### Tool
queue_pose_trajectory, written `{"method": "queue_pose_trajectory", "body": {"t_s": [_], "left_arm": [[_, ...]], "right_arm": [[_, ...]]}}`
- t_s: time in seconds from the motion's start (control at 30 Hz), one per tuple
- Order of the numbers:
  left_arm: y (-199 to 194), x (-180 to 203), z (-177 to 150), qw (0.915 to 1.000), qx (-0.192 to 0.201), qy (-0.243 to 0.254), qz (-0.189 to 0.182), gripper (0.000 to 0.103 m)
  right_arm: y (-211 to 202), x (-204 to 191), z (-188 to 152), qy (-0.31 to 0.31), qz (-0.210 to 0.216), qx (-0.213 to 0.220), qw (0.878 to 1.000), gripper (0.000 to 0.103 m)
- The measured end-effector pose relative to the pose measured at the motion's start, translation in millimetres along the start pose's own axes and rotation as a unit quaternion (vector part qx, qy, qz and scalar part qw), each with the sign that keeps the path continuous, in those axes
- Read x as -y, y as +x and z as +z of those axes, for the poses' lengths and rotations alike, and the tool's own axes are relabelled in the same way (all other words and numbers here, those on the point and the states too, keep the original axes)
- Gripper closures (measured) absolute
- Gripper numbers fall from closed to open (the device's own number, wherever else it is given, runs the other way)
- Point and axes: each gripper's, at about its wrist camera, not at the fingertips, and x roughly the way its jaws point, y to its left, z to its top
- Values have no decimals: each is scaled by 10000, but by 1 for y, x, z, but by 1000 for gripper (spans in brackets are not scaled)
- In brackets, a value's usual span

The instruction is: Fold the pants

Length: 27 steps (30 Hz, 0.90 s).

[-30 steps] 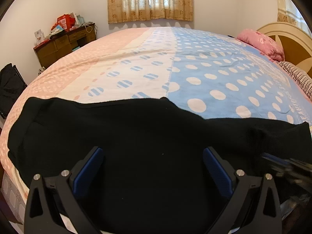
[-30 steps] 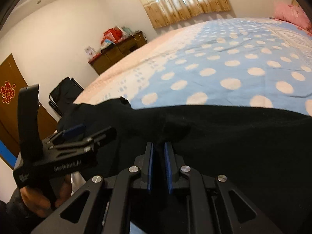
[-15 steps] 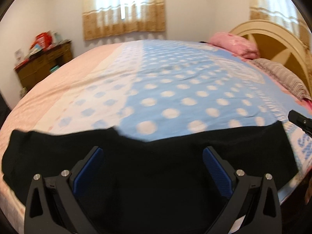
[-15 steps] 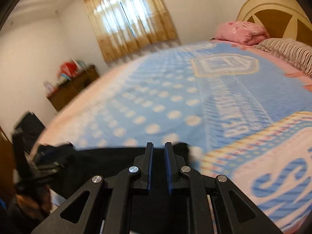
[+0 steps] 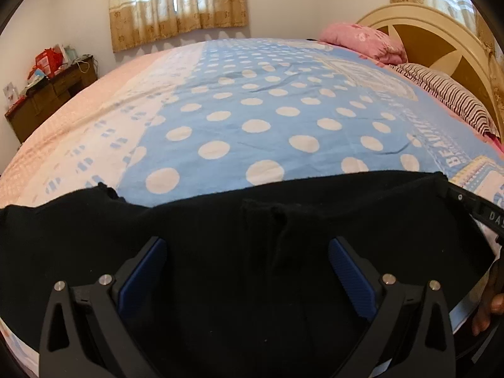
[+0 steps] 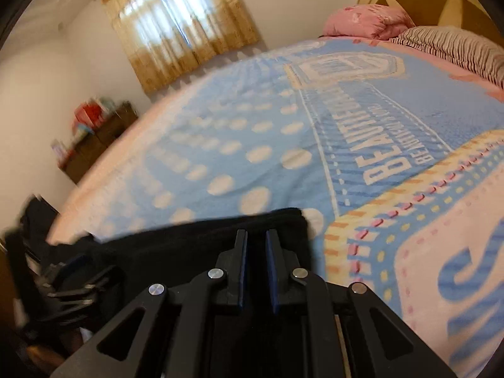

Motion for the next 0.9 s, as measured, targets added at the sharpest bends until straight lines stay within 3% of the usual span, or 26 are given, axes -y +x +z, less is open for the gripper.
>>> {"method": "queue_pose_trajectory", "body": {"t_s": [0.13, 0.3, 0.37, 0.5, 0.57, 0.6, 0.67, 0.7, 0.77, 0.83, 0.9], "left_arm": [[-23, -21, 4, 9986, 409, 58, 317, 0], [-46, -101, -4, 9901, 604, -767, 1009, 0], [-59, -139, -14, 9787, 747, -1188, 1498, 0], [-89, -207, -40, 9440, 1017, -1985, 2431, 0], [-99, -233, -53, 9270, 1077, -2394, 2679, 0], [-103, -247, -62, 9167, 1081, -2702, 2737, 0], [-102, -261, -73, 9060, 1070, -3078, 2700, 0], [-99, -268, -78, 9025, 1025, -3256, 2627, 1], [-90, -277, -87, 8973, 894, -3567, 2441, 16], [-84, -281, -94, 8926, 819, -3865, 2171, 22], [-86, -277, -97, 8891, 1000, -3918, 2142, 25]], "right_arm": [[-18, -44, -6, -477, 587, 242, 9968, 89], [10, -92, -22, -544, 1389, -270, 9884, 89], [22, -109, -32, -675, 1547, -500, 9844, 89], [30, -132, -47, -902, 1724, -788, 9777, 89], [28, -138, -50, -997, 1735, -784, 9766, 89], [26, -138, -51, -1025, 1728, -774, 9765, 89], [26, -137, -49, -1046, 1683, -771, 9771, 89], [26, -134, -48, -1011, 1653, -781, 9779, 89], [27, -129, -47, -895, 1608, -807, 9796, 89], [27, -125, -46, -788, 1590, -818, 9807, 89], [27, -123, -45, -738, 1576, -816, 9813, 89]]}}
